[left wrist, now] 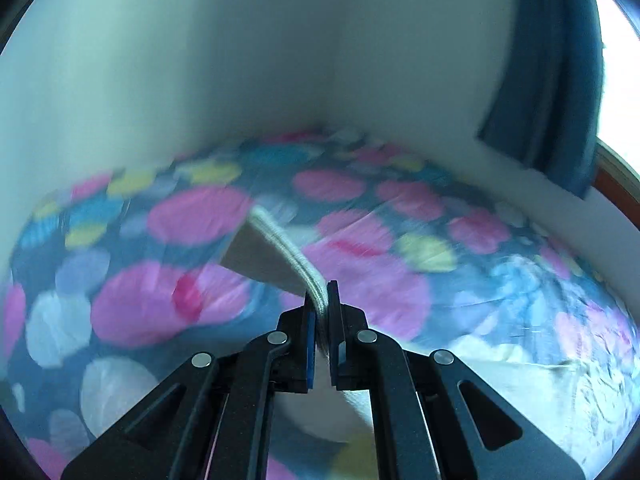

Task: Fold small clothes
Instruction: 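Grasp the other sleeve cuff with the left gripper and fold it across the body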

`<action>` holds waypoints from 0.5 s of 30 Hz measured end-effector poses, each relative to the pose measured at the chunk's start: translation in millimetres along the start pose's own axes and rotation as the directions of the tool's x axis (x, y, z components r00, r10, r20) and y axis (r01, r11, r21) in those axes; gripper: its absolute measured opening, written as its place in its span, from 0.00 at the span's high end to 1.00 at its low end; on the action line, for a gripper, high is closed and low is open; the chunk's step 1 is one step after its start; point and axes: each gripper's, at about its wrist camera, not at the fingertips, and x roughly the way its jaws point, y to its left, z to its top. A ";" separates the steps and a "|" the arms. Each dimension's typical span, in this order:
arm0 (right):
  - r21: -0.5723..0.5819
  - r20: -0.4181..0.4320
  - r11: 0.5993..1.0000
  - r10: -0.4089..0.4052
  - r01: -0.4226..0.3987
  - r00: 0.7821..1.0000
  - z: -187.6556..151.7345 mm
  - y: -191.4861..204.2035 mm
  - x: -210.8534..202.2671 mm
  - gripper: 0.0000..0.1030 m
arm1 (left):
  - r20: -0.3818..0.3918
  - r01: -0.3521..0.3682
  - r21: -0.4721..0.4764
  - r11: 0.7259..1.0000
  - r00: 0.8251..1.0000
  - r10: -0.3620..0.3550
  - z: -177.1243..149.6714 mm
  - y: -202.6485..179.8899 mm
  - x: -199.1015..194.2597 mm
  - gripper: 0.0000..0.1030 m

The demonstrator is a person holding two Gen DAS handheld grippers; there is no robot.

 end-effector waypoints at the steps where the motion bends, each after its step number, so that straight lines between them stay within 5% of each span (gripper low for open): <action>1: 0.000 0.000 1.000 0.000 0.000 1.000 0.1 0.1 0.0 0.44 | 0.023 0.020 0.027 0.999 1.000 -0.021 4.2 -14.7 -10.3 0.95; 4: -0.001 0.000 1.000 0.000 0.000 1.000 0.0 0.0 0.0 0.43 | 0.086 0.105 0.128 0.986 0.989 -0.116 12.3 -71.7 -48.5 0.95; 8: -0.001 0.000 1.000 -0.001 0.001 1.000 -0.7 0.6 0.0 0.43 | 0.122 0.246 0.268 0.931 0.950 -0.286 5.8 -162.4 -100.0 0.95; 15: -0.002 -0.001 1.000 0.006 -0.006 1.000 -2.1 2.5 -0.6 0.42 | -0.027 0.505 0.437 0.744 0.834 -0.551 -66.2 -326.5 -153.7 0.95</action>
